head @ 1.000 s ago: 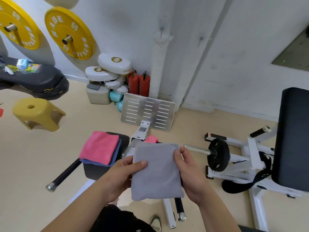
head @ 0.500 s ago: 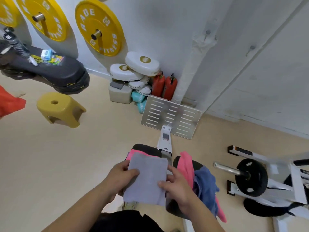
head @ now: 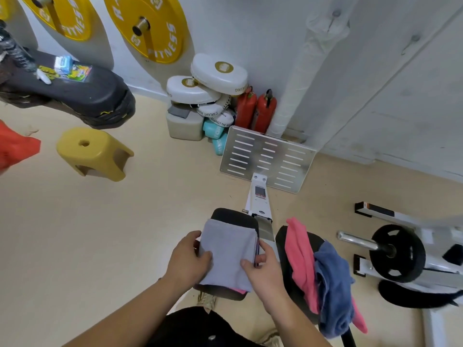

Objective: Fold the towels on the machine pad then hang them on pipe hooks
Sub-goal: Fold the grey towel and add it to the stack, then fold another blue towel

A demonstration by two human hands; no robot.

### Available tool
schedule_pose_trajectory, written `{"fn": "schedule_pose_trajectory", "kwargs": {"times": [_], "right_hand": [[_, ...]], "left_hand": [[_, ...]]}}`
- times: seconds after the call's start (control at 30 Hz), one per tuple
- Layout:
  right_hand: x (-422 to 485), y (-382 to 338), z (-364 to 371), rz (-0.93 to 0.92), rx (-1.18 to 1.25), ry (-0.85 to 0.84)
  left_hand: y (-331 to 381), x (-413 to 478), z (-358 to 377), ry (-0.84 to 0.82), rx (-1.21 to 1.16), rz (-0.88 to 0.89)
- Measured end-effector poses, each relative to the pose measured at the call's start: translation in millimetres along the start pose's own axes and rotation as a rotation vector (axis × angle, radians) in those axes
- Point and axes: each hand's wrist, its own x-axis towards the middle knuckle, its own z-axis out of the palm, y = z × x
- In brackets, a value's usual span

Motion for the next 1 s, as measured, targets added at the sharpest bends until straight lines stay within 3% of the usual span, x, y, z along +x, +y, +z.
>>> {"fn": "schedule_pose_trajectory", "kwargs": {"times": [0.07,0.13,0.2,0.23,0.3,0.37,0.57,0.73,0.83,1.0], "right_hand": [[-0.7,4.2,-1.5,-0.072,-0.131,0.048],[-5.0,9.1,-6.5,-0.206,-0.276,0.074],[-8.3,11.2,-11.1,-0.342,-0.382,0.009],[-8.5,11.7,-12.7,-0.366,-0.422,-0.052],[-7.1,14.8,-14.5,-0.354,-0.497,-0.132],[-5.0,18.8,-15.3,-0.306,-0.536,-0.157],[0.4,18.3,-8.4,-0.246,-0.682,-0.15],[-10.2,17.0,-21.7,-0.299,-0.612,-0.086],[-28.3,29.0,-47.0,-0.354,-0.508,0.036],[-57.1,68.3,-102.8,-0.233,-0.279,0.141]], "left_hand": [[-3.4,-1.0,0.0,0.07,0.086,0.056],[-5.4,-3.4,-1.2,0.125,0.255,0.301],[-4.7,-4.7,-1.0,0.088,0.391,0.555],[-3.6,-4.1,-0.8,0.013,0.438,0.6],[-3.8,-1.7,0.2,-0.143,0.527,0.564],[-6.2,1.2,-1.4,-0.196,0.579,0.519],[-4.8,3.1,1.4,-0.127,0.663,0.539],[16.3,-5.9,8.6,-0.028,0.822,0.723],[44.9,-15.8,30.4,-0.012,0.774,0.833],[89.7,-46.3,101.7,-0.184,0.379,0.866]]}}
